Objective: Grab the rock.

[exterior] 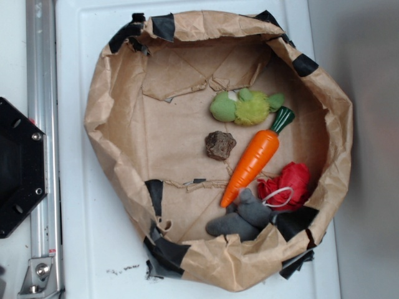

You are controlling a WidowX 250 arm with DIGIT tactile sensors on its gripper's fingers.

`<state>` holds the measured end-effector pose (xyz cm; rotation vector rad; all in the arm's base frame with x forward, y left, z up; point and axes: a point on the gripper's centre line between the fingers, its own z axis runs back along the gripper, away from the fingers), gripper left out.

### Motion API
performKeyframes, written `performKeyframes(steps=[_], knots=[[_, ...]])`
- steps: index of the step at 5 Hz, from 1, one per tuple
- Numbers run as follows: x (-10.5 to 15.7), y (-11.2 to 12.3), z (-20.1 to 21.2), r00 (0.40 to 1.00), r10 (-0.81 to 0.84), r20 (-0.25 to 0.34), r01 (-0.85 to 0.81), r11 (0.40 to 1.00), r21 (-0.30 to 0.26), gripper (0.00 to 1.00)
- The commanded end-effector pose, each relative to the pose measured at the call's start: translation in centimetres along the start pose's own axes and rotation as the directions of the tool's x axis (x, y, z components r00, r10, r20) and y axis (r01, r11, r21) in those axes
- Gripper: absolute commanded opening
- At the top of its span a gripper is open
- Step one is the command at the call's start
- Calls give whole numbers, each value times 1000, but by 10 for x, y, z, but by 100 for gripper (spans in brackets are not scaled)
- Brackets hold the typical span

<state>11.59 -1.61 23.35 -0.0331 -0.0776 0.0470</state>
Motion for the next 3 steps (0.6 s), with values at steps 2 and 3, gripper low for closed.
performKeyframes(steps=[2, 3], knots=[[38, 14, -18, 1000, 4, -22, -1, 989, 146, 100], [71, 8, -35, 985, -55, 165, 52, 998, 21, 100]])
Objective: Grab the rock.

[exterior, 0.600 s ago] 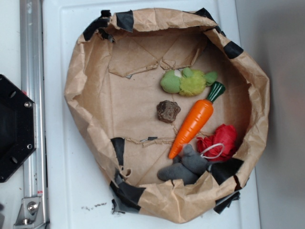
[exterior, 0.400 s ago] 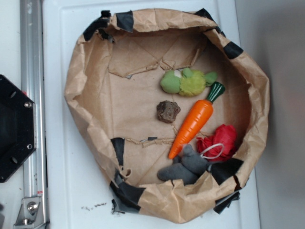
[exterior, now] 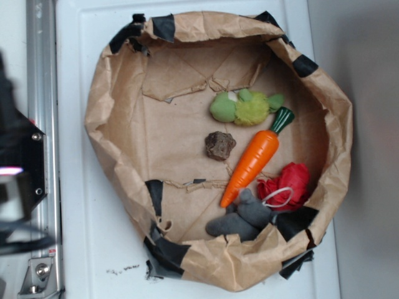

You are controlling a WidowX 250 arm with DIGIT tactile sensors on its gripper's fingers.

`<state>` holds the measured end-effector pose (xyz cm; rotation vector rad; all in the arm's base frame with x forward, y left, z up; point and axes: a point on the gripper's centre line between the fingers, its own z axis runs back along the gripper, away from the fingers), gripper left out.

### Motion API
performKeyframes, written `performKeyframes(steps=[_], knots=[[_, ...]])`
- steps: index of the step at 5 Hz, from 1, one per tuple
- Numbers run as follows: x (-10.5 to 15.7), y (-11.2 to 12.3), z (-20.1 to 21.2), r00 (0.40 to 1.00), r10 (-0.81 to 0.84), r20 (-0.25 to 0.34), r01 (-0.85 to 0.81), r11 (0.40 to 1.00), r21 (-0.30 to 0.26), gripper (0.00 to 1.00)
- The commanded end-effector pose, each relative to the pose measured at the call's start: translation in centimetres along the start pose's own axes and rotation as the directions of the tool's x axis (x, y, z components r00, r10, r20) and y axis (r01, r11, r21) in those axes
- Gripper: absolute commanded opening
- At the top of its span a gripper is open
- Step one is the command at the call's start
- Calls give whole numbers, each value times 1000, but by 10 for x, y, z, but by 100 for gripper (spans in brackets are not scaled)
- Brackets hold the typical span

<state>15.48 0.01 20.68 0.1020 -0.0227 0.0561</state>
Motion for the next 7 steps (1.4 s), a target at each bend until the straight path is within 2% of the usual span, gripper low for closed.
performKeyframes(steps=[1, 2, 3, 4, 5, 6, 7], knots=[[65, -3, -28, 966, -71, 250, 109, 984, -141, 100], [98, -9, -80, 962, -143, 233, 193, 960, -204, 100], [112, -29, -127, 961, -227, 156, 253, 951, -176, 100], [112, -43, -171, 947, -317, 53, 321, 940, -113, 100], [111, -44, -194, 932, -361, 30, 362, 927, -97, 87], [114, -43, -188, 933, -356, 56, 360, 930, -80, 0], [118, -36, -173, 948, -311, 72, 317, 945, -85, 0]])
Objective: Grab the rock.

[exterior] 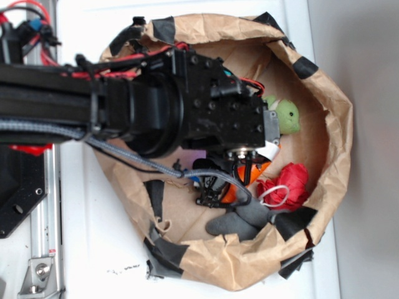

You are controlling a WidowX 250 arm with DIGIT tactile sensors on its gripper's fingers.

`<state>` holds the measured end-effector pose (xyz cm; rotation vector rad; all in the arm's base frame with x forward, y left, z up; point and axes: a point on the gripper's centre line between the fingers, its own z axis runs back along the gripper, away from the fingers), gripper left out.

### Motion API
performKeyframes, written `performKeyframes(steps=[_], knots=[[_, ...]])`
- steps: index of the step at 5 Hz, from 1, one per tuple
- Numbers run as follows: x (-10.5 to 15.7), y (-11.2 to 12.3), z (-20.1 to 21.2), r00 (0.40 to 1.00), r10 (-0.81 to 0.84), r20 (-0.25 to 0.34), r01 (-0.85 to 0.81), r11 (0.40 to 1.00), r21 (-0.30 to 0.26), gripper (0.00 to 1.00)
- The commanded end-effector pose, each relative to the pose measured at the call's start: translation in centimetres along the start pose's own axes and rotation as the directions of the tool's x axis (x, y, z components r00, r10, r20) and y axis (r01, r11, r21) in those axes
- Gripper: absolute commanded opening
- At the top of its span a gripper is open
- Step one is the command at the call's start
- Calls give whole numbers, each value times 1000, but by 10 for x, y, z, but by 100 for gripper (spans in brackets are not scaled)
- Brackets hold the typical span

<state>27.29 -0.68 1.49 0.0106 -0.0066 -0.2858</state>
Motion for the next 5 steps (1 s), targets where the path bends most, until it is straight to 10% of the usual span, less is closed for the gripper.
performKeyframes(steps=[1, 3, 4, 5], knots=[[1, 12, 62, 990, 89, 108, -92, 996, 19, 0], [-22, 13, 154, 967, 232, 110, -239, 969, 58, 0], [-29, 3, 162, 958, 286, -6, -276, 933, 232, 0], [-40, 0, 160, 894, 443, -62, -440, 896, 51, 0]])
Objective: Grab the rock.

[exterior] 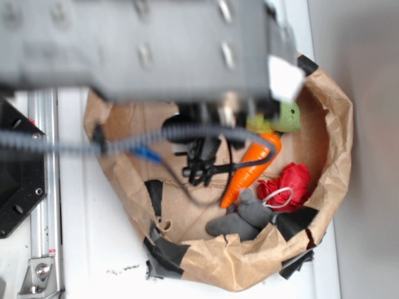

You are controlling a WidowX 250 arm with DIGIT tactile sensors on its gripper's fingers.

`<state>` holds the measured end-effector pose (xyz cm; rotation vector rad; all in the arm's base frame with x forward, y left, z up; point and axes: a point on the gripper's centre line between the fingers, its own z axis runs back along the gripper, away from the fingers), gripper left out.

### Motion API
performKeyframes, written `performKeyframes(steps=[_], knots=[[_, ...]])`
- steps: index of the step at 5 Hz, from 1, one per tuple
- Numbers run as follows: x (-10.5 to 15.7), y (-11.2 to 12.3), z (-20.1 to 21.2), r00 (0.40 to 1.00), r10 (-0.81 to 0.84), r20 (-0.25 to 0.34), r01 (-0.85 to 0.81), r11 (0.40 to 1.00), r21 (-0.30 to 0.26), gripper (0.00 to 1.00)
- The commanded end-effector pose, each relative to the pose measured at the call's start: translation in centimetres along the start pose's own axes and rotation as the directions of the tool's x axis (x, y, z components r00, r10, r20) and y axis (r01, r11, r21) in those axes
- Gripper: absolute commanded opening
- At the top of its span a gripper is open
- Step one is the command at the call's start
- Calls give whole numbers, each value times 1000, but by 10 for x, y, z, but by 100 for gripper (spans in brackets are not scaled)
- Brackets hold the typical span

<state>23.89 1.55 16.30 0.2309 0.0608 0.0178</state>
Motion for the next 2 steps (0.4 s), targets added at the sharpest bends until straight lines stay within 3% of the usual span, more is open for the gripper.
performKeyframes(steps=[1, 2], knots=[[-9, -10, 17, 965, 258, 36, -245, 946, -211, 0], [-6, -11, 18, 952, 301, 54, -283, 934, -219, 0]])
